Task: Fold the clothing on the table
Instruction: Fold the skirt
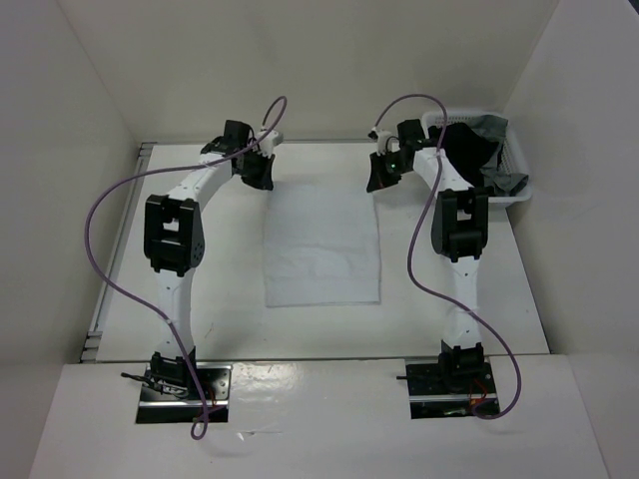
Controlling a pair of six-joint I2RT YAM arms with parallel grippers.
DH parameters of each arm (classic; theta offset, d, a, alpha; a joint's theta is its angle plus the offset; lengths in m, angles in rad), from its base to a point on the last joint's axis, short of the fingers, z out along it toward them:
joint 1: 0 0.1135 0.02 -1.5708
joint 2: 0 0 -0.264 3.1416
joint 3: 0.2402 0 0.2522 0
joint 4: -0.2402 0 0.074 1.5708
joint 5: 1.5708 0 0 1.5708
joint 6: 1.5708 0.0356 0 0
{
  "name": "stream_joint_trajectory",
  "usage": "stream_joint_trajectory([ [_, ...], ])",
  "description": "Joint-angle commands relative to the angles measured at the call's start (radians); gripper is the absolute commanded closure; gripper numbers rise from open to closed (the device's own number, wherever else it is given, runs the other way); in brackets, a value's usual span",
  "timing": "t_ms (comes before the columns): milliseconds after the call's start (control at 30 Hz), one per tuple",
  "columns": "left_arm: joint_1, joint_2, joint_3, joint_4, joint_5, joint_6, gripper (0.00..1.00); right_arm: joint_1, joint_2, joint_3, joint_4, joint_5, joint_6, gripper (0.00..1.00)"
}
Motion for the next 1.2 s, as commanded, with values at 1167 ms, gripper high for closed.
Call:
stream_joint_trajectory([
  [1167,0.083,-0.428,-0.281,-0.154,0.251,0.221,1.00,0.036,-0.578,-0.372,-0.392,-0.147,-0.479,0.93],
])
